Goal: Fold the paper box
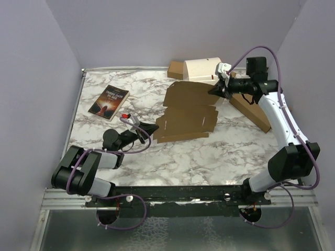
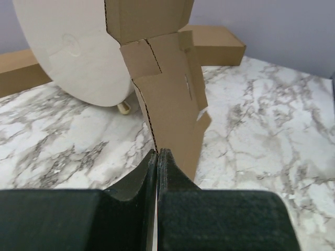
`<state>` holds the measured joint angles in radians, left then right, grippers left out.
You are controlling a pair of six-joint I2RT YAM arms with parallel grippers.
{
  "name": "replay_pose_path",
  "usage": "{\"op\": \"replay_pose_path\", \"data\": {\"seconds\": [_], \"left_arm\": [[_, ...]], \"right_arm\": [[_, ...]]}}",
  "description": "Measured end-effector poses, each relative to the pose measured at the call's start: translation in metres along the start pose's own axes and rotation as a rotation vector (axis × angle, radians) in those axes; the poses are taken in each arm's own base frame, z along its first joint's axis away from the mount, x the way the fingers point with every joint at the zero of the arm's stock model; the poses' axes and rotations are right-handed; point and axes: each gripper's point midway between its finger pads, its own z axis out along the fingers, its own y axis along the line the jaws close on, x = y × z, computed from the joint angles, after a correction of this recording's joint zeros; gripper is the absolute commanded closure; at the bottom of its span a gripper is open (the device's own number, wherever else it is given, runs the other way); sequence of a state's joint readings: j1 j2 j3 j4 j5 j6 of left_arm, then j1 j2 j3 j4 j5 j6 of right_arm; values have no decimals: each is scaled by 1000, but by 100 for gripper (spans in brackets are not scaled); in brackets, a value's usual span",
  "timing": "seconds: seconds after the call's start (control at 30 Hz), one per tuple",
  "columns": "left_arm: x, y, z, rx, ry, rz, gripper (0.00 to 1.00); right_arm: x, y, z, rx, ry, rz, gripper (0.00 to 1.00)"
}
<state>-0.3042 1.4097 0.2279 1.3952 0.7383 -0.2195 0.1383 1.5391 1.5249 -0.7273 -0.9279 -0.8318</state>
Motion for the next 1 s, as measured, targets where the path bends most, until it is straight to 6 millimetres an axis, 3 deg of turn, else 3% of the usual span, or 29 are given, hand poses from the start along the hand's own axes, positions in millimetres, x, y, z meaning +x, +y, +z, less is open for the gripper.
{"op": "replay_pose_path", "data": {"seconds": [0.17,0.37,0.5,0.63,0.8,1.0], "left_arm": [[-15,-13,0,46,-39,-65,100],[-45,-30,3,89,-74,16,100],[-48,-37,6,109,-65,80,100],[-32,-42,7,129,-31,98,100],[-1,-48,0,137,19,58,100],[15,-48,-5,132,49,44,100]], "right_arm": [[-20,10,-16,-9,-33,-97,99],[-58,23,-43,18,-70,-226,99],[-71,30,-53,34,-82,-263,99],[-68,35,-53,18,-80,-246,99],[-43,47,-42,-27,-66,-181,99],[-29,51,-32,-55,-56,-147,99]]}}
